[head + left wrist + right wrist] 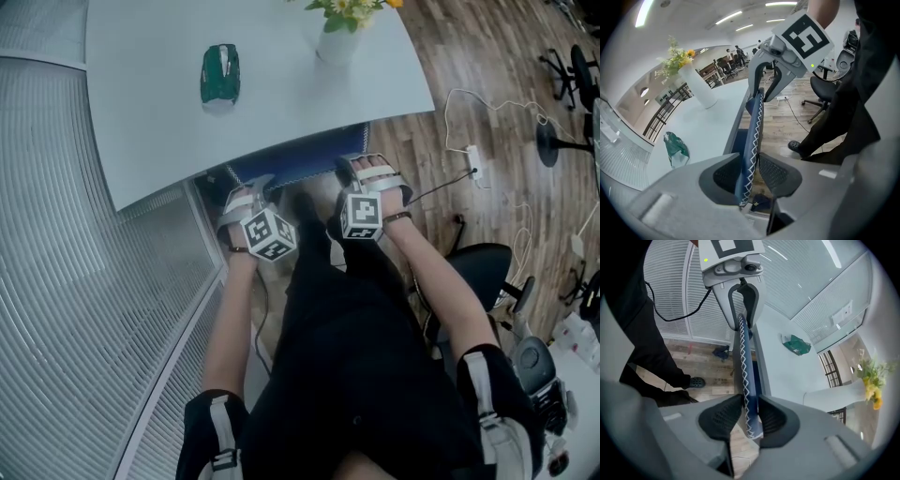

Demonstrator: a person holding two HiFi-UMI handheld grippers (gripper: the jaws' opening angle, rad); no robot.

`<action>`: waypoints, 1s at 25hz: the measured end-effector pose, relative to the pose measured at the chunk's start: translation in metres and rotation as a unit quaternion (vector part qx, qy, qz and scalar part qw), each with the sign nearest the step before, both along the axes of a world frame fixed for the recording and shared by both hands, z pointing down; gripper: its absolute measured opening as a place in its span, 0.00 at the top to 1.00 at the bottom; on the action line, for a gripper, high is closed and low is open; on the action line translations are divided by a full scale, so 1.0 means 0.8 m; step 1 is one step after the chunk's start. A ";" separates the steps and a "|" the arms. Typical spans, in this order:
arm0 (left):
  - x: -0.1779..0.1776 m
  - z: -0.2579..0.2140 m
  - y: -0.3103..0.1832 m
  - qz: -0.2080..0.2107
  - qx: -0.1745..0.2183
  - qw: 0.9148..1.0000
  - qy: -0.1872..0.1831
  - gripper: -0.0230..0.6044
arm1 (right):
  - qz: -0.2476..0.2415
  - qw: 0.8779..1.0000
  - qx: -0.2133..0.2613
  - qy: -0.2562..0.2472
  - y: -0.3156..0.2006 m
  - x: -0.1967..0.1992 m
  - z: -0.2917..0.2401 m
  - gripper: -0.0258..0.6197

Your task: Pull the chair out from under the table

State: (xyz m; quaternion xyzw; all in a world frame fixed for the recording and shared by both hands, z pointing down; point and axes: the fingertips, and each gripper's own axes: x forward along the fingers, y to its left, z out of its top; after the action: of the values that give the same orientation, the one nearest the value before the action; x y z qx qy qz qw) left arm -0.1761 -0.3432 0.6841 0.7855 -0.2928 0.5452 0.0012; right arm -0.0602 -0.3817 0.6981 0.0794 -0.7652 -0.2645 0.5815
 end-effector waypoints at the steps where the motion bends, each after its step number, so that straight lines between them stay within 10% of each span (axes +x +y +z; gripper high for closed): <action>1: 0.000 0.002 0.000 0.002 0.005 1.000 -0.005 0.76 | 0.001 1.000 -0.001 0.001 0.000 0.001 0.001 0.78; 25: 0.004 -0.003 0.002 0.021 0.018 0.999 -0.026 0.84 | 0.017 0.999 -0.017 0.028 0.000 0.005 -0.001 0.83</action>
State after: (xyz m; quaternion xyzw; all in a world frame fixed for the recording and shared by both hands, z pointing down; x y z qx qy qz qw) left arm -0.1728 -0.3413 0.6820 0.7770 -0.2857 0.5601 -0.0321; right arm -0.0559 -0.3821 0.6970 0.0750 -0.7516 -0.2437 0.6084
